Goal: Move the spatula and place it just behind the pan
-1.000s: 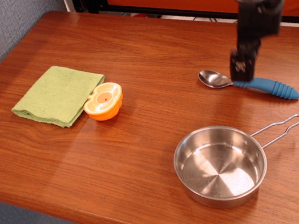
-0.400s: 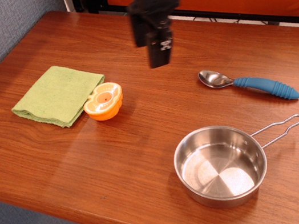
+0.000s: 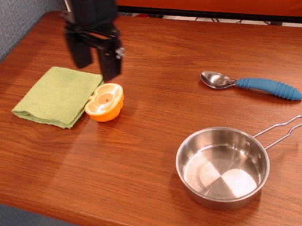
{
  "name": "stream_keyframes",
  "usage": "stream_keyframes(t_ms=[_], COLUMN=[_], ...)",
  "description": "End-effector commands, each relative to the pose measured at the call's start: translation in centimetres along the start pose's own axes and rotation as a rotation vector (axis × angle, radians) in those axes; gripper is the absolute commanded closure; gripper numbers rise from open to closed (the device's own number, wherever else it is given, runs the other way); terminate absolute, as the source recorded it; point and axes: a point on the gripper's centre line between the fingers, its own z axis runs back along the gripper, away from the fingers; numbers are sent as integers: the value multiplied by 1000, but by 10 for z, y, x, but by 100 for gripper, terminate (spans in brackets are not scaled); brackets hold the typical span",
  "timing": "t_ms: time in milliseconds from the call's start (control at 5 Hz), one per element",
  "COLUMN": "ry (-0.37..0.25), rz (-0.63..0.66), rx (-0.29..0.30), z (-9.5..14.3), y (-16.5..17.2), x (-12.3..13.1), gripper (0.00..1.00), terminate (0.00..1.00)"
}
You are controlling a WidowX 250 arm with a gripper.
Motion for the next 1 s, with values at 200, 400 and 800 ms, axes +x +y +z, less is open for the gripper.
stream_keyframes(t_ms=[200,400,800], ry=[-3,-19,-19], rz=[341,376,376], rx=[11,7,7], z=[8,6,6], y=[0,2,2], x=[-84,-103,-103], gripper=[0,0,0], terminate=[0,0,100])
